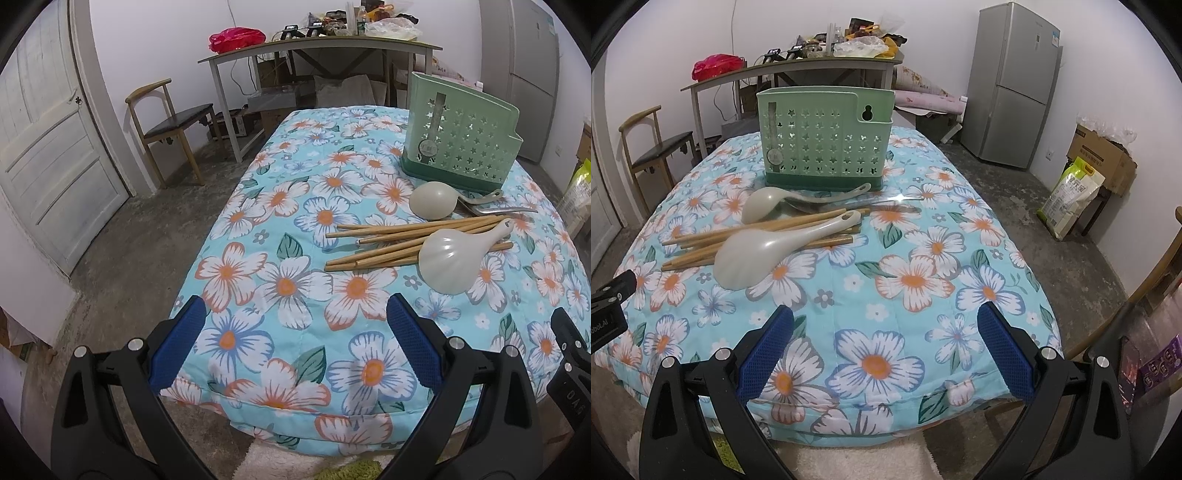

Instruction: Organize utensils

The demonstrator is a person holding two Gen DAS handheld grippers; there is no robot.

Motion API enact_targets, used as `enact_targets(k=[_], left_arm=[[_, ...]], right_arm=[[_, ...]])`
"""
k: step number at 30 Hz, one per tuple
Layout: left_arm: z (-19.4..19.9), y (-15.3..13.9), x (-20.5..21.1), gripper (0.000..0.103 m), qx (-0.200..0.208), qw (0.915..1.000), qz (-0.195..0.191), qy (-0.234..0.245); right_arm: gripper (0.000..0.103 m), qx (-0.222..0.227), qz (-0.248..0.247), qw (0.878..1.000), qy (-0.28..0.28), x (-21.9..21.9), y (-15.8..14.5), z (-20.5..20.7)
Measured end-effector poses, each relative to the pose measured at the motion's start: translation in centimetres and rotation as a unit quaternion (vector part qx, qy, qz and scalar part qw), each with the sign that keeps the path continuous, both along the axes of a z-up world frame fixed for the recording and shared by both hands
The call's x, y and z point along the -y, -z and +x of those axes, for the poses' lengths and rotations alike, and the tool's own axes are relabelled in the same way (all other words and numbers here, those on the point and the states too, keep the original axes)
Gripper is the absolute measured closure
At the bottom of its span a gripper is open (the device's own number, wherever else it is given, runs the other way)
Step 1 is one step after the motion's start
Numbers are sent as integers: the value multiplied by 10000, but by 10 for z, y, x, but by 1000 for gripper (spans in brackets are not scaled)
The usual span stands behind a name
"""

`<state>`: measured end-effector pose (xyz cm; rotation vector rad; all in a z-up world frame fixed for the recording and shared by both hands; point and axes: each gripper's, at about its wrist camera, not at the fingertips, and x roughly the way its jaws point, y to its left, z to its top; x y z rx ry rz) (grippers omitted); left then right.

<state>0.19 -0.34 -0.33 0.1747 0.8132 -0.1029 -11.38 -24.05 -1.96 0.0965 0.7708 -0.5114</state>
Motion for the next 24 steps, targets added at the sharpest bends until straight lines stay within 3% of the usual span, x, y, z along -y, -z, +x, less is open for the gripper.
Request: enact_targets(k=[24], left_arm=[[1,1,-3,8,5,10000,18,-3]], right_arm=[[6,-6,0,10000,-2,1,-1,-1]])
